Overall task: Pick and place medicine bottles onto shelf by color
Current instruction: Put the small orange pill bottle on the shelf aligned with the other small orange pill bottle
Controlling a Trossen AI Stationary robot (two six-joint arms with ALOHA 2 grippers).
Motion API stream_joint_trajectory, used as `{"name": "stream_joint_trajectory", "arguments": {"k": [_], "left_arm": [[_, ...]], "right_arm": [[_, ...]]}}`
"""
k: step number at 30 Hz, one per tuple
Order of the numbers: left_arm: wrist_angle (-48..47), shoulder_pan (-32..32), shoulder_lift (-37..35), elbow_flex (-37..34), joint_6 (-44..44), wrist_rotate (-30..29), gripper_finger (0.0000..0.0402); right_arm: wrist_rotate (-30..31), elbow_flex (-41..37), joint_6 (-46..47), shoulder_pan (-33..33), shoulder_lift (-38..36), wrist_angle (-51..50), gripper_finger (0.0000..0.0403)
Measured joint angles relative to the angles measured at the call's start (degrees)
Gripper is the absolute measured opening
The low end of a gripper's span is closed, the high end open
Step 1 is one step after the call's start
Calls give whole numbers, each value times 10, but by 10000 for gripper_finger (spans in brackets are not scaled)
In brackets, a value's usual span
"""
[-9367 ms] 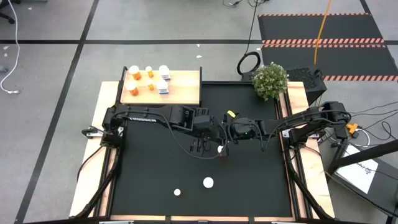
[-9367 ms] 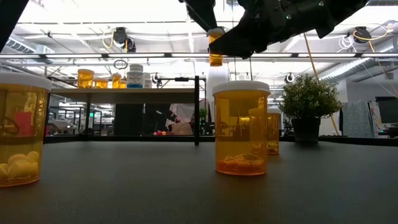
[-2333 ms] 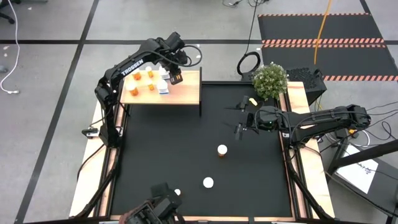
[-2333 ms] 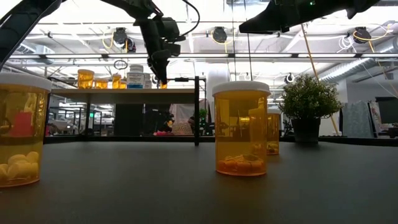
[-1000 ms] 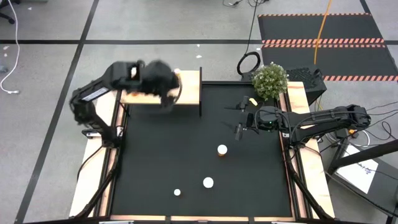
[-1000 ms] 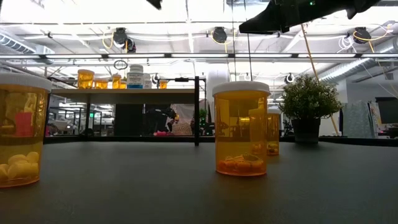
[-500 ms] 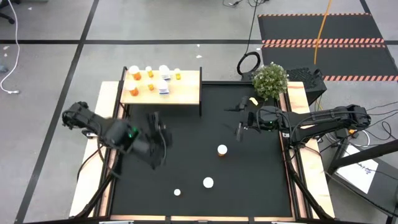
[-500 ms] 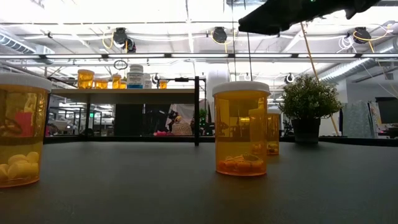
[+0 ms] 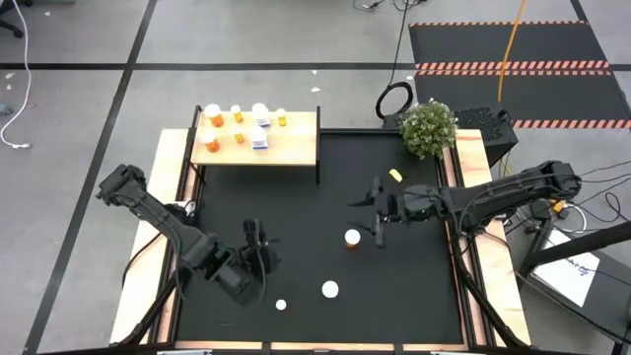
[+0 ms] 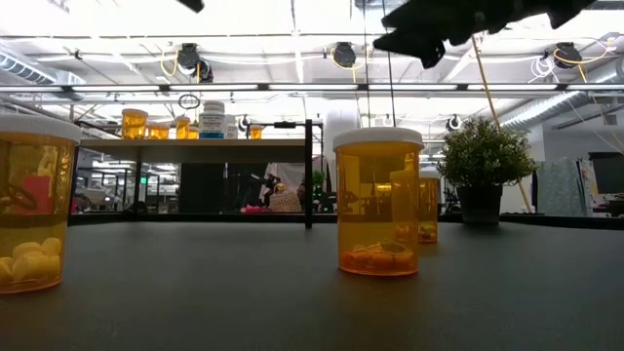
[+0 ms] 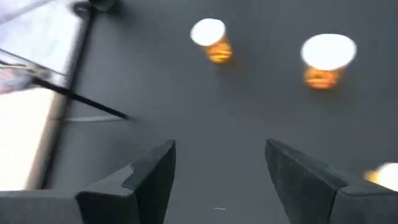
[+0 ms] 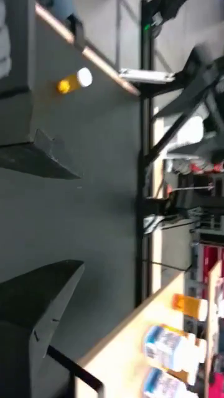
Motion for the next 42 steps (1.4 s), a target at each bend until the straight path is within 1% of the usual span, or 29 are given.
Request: {"name": "stream_joint_trajectory", "arguments": {"k": [5,8,11,14,19,24,26,30,32,39,42], "left_arm": [[109,-45,0,-54,-25,60,248],[152,-73,0,-72,-58,85,248],[183,-92,0,-86,-109,92,248],[222,-98,0,-99,-151,96,248],[254,-98,22,-100,-168,122,248],[256,-90,57,-70,-174,171,248],[231,-81,69,-43,-182,194,248],[128,-64,100,43,-191,233,248],[63,-54,126,89,-190,258,248],[-98,-16,224,243,-148,348,248],[-179,0,265,308,-140,367,248]], "right_arm": [[4,0,1,23,44,11,204],[5,0,-16,24,67,31,201],[5,0,-29,18,80,59,201],[4,0,-34,13,87,67,201],[3,0,-33,12,89,52,201],[3,0,-33,12,89,50,201],[3,0,-34,12,89,50,201],[3,0,-41,12,89,50,201],[3,0,-44,12,89,50,201],[3,0,-57,12,89,50,201],[3,0,-59,12,89,47,201]]}}
